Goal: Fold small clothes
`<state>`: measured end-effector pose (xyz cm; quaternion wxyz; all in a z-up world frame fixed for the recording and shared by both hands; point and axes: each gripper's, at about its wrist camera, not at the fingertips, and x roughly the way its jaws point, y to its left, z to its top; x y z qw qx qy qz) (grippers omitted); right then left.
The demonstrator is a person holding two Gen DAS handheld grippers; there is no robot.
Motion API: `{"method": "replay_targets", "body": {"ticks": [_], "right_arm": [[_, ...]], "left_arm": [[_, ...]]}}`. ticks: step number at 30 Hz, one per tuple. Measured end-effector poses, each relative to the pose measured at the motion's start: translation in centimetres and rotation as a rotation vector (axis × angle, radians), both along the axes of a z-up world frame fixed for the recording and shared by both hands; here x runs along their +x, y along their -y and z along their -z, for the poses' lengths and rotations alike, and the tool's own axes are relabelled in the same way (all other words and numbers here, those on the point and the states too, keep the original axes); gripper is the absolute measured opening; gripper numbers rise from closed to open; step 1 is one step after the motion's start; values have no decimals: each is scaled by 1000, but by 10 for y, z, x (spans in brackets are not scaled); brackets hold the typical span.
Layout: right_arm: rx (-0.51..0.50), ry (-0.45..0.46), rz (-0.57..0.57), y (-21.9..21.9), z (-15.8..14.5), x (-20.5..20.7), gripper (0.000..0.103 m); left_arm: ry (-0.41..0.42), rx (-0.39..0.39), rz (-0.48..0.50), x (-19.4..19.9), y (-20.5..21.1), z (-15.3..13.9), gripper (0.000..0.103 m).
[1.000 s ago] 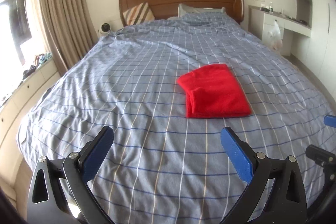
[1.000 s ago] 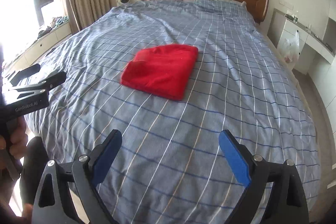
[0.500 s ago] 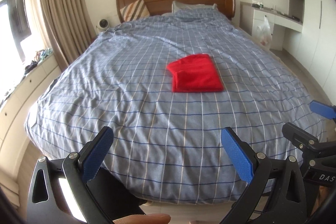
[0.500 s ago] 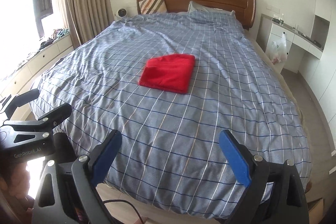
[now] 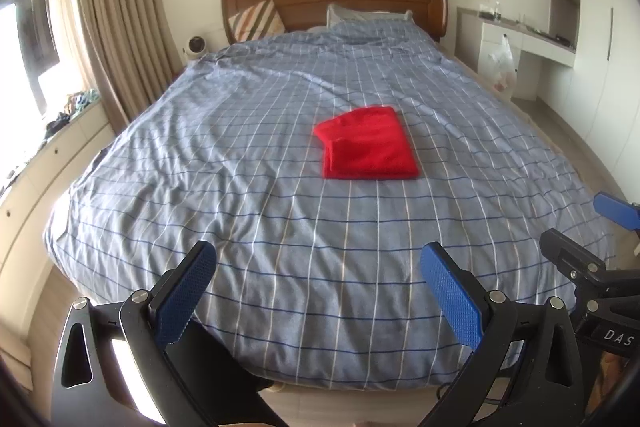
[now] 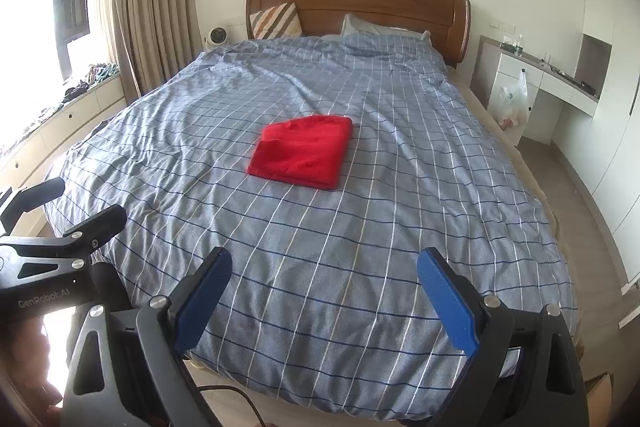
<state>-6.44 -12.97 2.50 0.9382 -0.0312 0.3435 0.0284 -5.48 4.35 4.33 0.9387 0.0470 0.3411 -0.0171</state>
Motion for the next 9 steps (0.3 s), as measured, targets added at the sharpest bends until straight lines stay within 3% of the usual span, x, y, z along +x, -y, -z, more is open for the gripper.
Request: {"method": "replay_targets", "body": {"ticks": [9], "right_arm": [[22, 6, -8, 1, 0, 2, 93]], "left_arm": [[27, 16, -12, -3, 5, -2, 102]]}}
